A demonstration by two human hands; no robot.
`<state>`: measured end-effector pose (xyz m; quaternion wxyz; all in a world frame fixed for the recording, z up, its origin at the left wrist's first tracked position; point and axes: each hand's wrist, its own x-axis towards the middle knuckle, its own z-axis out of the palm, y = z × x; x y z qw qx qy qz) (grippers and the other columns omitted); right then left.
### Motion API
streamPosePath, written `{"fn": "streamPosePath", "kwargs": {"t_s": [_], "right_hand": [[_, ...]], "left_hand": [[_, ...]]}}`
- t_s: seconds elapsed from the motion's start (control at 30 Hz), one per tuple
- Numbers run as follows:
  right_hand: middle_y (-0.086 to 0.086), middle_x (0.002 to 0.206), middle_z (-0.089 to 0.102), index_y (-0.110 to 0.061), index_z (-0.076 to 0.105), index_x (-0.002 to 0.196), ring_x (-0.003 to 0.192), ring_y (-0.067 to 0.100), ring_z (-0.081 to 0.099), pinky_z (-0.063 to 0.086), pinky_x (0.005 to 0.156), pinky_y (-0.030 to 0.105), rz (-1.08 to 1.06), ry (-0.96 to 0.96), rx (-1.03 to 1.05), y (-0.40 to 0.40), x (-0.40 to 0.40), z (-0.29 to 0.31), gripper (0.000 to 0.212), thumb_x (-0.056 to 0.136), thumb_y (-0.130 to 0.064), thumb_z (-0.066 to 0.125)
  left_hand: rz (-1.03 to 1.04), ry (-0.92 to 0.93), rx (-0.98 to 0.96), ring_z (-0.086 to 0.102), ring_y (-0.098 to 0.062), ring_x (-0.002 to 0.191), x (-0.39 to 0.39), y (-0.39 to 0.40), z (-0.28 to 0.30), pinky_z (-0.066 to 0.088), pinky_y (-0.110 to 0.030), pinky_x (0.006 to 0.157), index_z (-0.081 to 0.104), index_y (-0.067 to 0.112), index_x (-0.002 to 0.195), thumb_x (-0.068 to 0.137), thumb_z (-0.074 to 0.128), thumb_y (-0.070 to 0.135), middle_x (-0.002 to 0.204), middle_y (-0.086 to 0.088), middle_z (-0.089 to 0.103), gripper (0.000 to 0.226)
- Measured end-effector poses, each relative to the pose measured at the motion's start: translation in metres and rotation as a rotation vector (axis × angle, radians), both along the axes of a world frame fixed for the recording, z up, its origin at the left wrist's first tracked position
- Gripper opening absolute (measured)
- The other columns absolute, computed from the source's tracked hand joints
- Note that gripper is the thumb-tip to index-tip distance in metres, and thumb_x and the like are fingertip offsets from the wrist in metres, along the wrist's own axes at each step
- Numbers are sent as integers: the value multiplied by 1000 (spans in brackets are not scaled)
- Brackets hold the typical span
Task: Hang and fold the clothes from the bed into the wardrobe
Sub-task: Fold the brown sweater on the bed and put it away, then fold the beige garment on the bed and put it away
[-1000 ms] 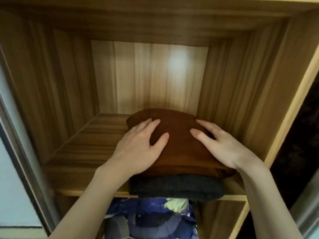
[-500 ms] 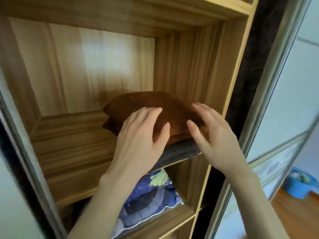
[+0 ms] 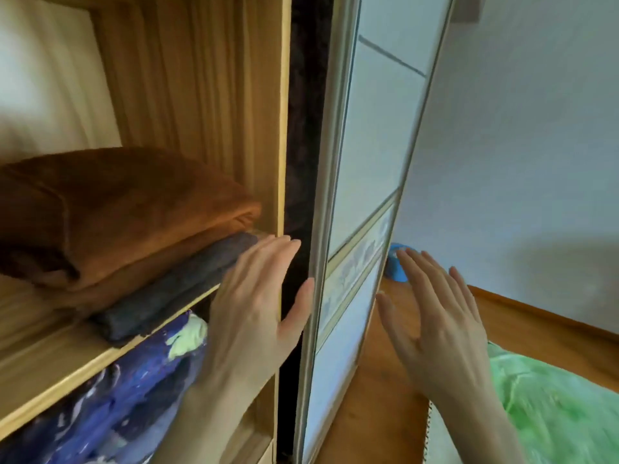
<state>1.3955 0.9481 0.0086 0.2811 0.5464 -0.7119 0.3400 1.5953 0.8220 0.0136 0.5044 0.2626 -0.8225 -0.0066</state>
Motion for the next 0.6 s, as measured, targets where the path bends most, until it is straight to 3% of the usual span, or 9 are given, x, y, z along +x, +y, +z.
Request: {"fn": "streamPosePath", "kwargs": {"t_s": [0.23,0.6], "right_hand": [[3,150,57,-17,52,149,147,20,45,31,124,46,-274,3,115,37,-68,-23,58,102,-51,52],[1,156,51,-17,44,155,148,17,42,28,126,45,-468,-78,122,36,-206,-28,64,104,-55,45]], "left_hand": [[-174,-82,35,55,-20,137,-86,-10,-31,49,-40,111,60,13,142,103,54,41,142,-2,62,48],[-325,-172,15,56,-20,137,-265,-43,-37,50,-40,111,60,14,143,106,43,49,143,-3,64,54]]}}
